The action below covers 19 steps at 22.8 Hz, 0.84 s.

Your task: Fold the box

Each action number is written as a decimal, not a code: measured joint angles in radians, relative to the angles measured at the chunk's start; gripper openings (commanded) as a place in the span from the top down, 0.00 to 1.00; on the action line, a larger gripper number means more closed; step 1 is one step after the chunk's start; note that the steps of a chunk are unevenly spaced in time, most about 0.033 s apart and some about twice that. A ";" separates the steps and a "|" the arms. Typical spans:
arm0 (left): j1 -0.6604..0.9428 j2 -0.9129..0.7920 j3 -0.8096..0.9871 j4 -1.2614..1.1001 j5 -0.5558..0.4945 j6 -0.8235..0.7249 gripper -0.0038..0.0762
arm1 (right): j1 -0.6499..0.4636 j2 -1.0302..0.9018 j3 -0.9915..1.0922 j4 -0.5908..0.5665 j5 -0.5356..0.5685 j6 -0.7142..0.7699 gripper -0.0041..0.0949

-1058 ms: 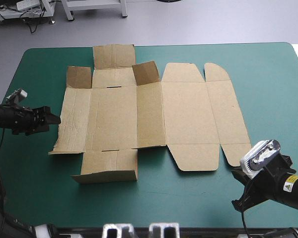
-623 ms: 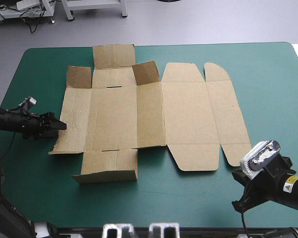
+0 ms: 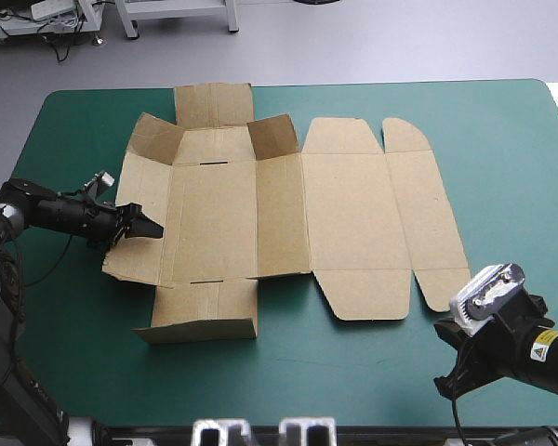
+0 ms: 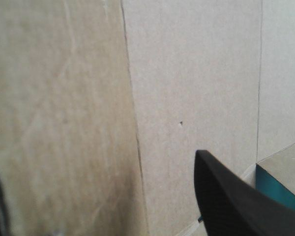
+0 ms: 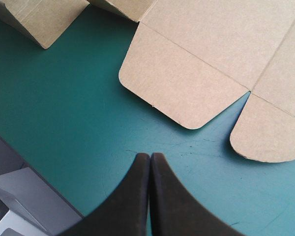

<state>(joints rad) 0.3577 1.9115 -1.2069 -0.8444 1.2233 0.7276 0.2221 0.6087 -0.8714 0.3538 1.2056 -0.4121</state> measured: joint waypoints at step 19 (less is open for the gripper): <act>-0.143 -0.132 -0.089 0.017 -0.037 0.250 0.96 | 0.000 0.000 0.000 -0.001 0.007 0.004 0.98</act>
<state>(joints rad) 0.2150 1.7797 -1.2962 -0.8274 1.1861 0.9778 0.2221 0.6087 -0.8714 0.3529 1.2124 -0.4082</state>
